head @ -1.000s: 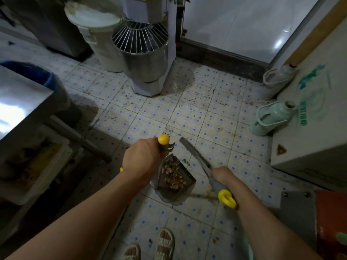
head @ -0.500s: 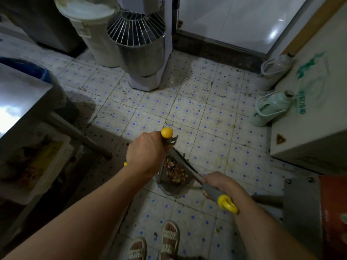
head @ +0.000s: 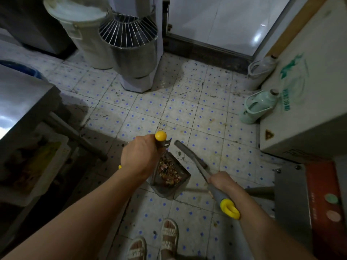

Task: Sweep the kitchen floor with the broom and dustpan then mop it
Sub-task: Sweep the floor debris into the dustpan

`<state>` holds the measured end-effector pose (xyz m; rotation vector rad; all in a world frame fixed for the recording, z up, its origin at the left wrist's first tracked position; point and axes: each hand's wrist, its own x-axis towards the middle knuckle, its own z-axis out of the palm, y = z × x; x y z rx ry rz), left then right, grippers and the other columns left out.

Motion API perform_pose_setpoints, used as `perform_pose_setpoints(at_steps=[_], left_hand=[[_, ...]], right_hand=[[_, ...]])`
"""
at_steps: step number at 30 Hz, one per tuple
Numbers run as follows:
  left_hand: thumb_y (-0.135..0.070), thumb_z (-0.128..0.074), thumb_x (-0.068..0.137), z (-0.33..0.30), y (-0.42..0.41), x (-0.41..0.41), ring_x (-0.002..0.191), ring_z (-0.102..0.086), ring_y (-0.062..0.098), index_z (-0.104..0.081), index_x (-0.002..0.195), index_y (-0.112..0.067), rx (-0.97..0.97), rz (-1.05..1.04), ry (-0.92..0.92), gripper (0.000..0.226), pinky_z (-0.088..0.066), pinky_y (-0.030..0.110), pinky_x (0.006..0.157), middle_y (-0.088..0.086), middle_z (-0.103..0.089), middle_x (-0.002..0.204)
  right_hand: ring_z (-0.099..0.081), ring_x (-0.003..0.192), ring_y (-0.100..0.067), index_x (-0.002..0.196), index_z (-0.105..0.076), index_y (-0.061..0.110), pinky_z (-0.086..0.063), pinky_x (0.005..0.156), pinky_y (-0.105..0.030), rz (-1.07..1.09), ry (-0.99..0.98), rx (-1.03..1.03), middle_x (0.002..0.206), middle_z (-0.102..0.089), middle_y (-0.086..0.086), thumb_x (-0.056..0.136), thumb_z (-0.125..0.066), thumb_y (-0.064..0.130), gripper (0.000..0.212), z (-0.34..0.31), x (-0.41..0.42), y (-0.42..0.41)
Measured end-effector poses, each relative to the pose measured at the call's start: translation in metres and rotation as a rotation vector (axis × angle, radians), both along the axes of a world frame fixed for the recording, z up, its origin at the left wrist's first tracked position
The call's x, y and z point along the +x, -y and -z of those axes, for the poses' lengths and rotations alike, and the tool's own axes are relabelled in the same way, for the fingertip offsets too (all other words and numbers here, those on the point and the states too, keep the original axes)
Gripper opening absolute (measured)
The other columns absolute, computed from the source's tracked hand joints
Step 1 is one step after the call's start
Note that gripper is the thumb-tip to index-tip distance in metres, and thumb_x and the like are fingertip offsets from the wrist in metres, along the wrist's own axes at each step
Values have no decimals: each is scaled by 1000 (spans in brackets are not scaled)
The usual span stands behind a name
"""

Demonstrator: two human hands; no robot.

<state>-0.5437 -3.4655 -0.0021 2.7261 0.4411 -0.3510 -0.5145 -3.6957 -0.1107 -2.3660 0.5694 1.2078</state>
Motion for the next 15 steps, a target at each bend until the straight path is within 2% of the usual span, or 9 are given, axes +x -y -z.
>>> perform_pose_setpoints(at_steps=[2, 3, 5, 7, 10, 12, 15], left_hand=[[-48, -52, 91, -1, -3, -1, 72, -55, 23, -60, 99, -17, 17, -14, -1, 34, -40, 29, 61, 6, -64, 90], [-49, -52, 91, -2, -2, -1, 70, -52, 22, -59, 99, -17, 24, -16, -3, 34, -39, 29, 61, 6, -64, 89], [-48, -53, 91, 0, -1, 1, 71, -53, 23, -60, 99, -17, 41, -11, -8, 33, -38, 30, 61, 6, -64, 90], [-48, -54, 90, 2, -1, 4, 78, -59, 26, -60, 99, -17, 52, -10, -1, 32, -39, 30, 61, 6, -65, 91], [-46, -57, 89, 6, -2, 5, 80, -61, 26, -62, 100, -18, 57, -15, 5, 31, -43, 30, 62, 6, -65, 91], [-46, -57, 89, 8, -2, 4, 78, -62, 26, -62, 101, -17, 49, -20, 5, 32, -48, 32, 64, 6, -65, 89], [-44, -57, 89, 6, 4, 0, 74, -59, 25, -62, 99, -15, 28, -22, 11, 31, -45, 31, 61, 7, -64, 86]], right_hand=[[-43, 63, -13, 93, -52, 6, -38, 67, -28, 36, -6, -63, 75, -44, -4, 99, -42, 13, 13, 4, 3, -1], [-53, 75, -19, 111, -51, 1, -41, 66, -31, 57, 5, -72, 87, -52, -10, 100, -42, 13, 19, 7, 4, 0], [-58, 105, -30, 127, -45, -4, -46, 76, -35, 75, 49, -84, 117, -57, -19, 100, -43, 14, 32, 14, 6, -3], [-55, 112, -33, 131, -43, -4, -45, 80, -34, 4, 33, -125, 125, -53, -22, 100, -43, 15, 37, 24, 1, -8], [-53, 115, -34, 120, -51, 0, -39, 74, -29, -71, -46, -105, 114, -52, -19, 98, -43, 14, 28, 34, -19, -16], [-50, 123, -34, 129, -49, -4, -42, 75, -29, -73, -104, -42, 126, -52, -22, 99, -40, 13, 36, 32, -31, -17], [-58, 108, -28, 131, -48, -2, -45, 79, -32, -91, -128, -34, 113, -56, -16, 97, -46, 20, 40, 10, -43, -9]])
